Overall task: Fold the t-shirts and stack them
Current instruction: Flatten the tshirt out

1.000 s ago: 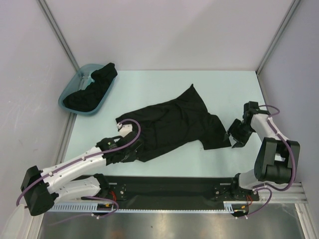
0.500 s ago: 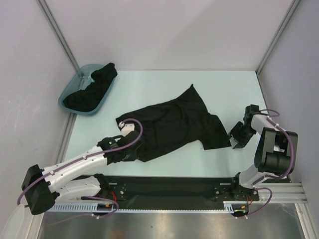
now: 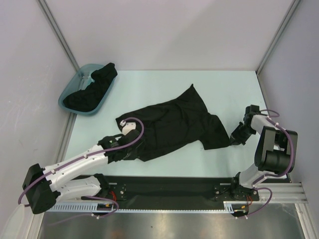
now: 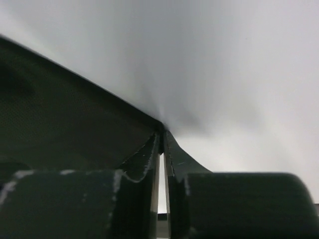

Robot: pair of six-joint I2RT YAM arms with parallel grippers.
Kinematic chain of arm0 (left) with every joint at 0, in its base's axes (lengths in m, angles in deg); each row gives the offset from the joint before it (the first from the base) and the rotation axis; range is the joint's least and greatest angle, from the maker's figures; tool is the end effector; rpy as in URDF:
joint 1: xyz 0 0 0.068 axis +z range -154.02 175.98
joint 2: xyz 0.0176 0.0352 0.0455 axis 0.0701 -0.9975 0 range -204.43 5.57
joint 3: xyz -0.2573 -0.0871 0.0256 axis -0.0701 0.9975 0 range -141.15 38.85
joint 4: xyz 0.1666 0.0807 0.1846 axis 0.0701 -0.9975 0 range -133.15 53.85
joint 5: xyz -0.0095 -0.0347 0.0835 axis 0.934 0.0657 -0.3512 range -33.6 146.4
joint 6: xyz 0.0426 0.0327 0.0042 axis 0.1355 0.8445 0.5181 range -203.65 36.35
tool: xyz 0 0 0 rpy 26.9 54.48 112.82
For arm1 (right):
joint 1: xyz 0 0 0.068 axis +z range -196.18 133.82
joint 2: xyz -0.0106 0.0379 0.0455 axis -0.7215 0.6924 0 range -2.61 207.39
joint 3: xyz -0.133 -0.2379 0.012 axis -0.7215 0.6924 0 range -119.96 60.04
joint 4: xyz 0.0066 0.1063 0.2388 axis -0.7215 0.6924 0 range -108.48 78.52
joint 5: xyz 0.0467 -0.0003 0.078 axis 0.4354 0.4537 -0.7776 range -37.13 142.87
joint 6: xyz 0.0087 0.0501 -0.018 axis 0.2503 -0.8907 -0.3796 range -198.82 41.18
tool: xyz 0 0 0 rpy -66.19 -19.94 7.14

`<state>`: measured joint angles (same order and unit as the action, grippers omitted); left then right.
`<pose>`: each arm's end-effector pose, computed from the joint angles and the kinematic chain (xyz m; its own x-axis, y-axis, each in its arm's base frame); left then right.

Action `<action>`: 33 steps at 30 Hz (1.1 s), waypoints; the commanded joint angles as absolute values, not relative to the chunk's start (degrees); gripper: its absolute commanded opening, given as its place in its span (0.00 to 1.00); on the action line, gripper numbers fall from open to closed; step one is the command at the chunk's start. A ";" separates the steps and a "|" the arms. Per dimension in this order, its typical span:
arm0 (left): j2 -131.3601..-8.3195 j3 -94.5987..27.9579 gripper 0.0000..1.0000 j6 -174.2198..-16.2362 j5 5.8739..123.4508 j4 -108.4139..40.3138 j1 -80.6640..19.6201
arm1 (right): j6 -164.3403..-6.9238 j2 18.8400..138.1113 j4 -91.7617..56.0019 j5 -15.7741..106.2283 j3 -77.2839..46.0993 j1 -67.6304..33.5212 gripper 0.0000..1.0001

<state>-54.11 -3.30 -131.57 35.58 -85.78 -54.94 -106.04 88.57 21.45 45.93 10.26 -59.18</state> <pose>0.1232 -0.1318 0.2260 -0.8633 -0.0374 -0.5033 -0.0032 0.9976 -0.0686 0.2596 -0.0554 0.1524 -0.7625 0.6421 -0.0797 0.6234 0.7620 0.1754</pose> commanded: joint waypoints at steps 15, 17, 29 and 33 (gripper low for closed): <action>-48.57 -24.15 0.00 -123.29 25.04 -95.48 -53.16 | -104.92 74.66 36.43 56.03 -19.38 -55.85 0.00; -49.10 -28.53 0.00 -120.22 23.89 -95.74 -52.89 | -104.66 73.51 38.64 56.38 -28.84 -56.81 0.00; -51.74 -50.70 0.00 -105.53 10.35 -93.82 -52.01 | -102.55 73.60 45.08 56.92 -68.18 -59.01 0.00; -51.21 -54.48 0.00 -105.36 9.56 -91.80 -52.01 | -101.67 72.28 42.08 54.54 -74.41 -59.01 0.00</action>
